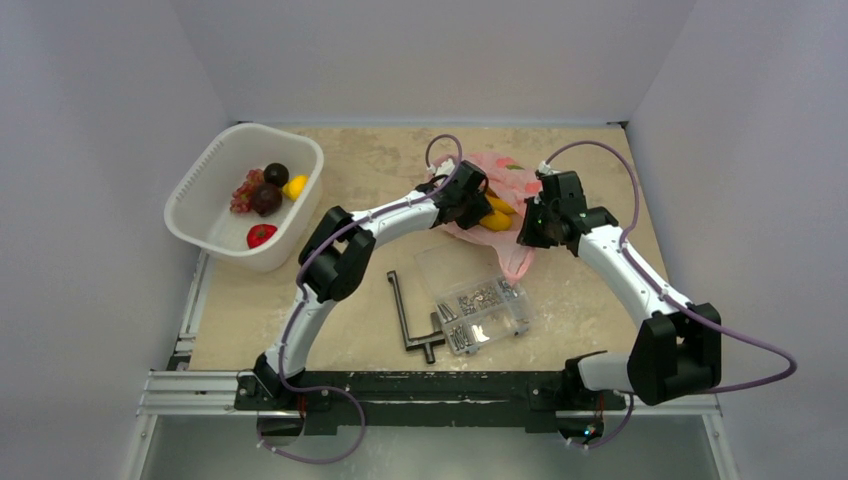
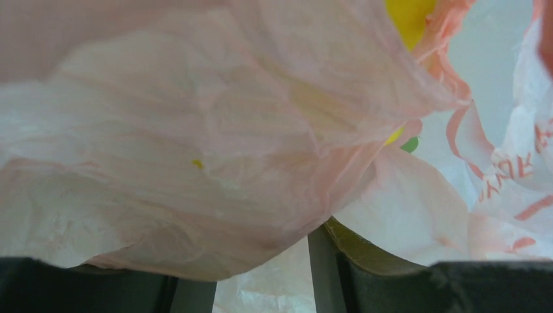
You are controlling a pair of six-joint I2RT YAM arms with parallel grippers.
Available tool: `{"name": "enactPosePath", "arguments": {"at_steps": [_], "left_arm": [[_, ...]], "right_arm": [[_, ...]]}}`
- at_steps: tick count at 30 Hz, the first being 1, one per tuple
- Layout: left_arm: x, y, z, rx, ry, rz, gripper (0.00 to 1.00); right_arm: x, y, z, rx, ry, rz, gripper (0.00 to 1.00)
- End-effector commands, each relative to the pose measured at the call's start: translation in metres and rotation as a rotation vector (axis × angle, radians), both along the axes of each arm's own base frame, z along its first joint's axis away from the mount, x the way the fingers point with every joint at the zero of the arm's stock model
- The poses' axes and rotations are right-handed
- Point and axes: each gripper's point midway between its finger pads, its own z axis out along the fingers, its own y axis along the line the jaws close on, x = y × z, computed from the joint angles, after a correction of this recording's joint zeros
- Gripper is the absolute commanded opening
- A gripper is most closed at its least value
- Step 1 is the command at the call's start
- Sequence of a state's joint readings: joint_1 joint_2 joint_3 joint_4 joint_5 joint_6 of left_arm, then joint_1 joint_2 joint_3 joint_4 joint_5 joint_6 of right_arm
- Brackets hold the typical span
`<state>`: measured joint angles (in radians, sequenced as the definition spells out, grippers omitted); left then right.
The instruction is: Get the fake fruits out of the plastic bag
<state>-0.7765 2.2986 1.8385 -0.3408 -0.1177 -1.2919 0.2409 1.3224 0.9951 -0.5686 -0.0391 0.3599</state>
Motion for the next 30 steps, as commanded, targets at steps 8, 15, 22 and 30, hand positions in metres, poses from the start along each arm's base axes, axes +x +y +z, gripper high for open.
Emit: {"name": "enactPosePath", "arguments": {"at_steps": [8, 15, 22, 30], "left_arm": [[0.042, 0.009, -0.003, 0.004, -0.028, 0.143, 0.51], [0.059, -0.001, 0.002, -0.044, -0.046, 0.129, 0.38], [0.06, -0.001, 0.066, -0.142, -0.103, 0.03, 0.12], [0.035, 0.025, 0.141, -0.246, -0.131, -0.073, 0.04]], "right_arm": [[0.015, -0.001, 0.021, -0.015, -0.057, 0.005, 0.0], [0.018, 0.001, 0.024, -0.007, -0.057, 0.012, 0.0], [0.024, -0.004, 0.027, -0.017, -0.078, -0.041, 0.0], [0.043, 0.001, 0.02, 0.025, -0.052, -0.12, 0.0]]}}
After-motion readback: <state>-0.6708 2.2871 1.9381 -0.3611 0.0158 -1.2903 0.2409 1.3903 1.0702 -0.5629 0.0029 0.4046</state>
